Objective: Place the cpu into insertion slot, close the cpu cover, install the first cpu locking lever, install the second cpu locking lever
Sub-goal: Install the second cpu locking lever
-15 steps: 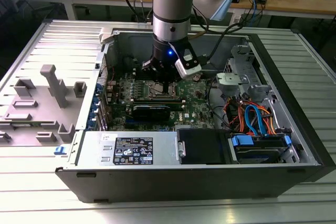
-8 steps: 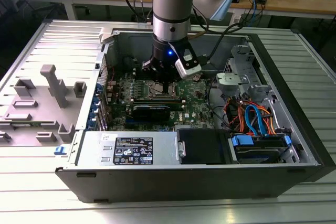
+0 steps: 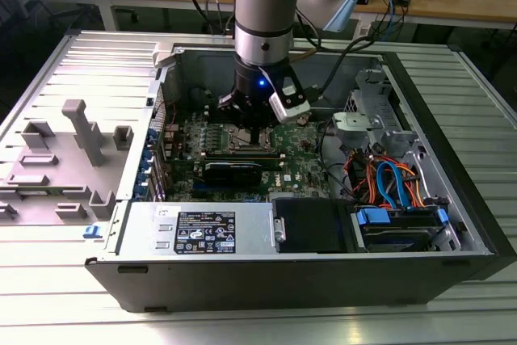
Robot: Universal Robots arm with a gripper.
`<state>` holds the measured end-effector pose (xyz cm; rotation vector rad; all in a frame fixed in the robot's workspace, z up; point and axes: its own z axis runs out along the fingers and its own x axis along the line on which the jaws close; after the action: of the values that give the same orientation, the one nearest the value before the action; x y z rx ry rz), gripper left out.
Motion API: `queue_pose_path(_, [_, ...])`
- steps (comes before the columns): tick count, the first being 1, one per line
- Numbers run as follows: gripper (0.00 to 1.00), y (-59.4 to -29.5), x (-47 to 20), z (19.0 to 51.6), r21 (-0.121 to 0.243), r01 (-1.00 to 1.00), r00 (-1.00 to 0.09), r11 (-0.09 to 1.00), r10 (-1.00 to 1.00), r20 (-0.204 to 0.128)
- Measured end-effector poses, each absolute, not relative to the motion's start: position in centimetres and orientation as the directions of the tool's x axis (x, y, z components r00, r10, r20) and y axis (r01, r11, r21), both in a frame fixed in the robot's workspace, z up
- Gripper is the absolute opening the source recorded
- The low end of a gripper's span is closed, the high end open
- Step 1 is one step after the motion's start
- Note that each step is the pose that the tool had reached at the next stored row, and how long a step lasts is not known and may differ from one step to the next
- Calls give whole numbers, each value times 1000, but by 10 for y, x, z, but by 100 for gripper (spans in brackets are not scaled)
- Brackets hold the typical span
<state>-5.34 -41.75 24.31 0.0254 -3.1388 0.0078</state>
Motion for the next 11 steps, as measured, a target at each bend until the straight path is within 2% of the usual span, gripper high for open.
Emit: queue_pose_path(11, [11,-419,-77,242,15,-30,-1000,999,-30,6])
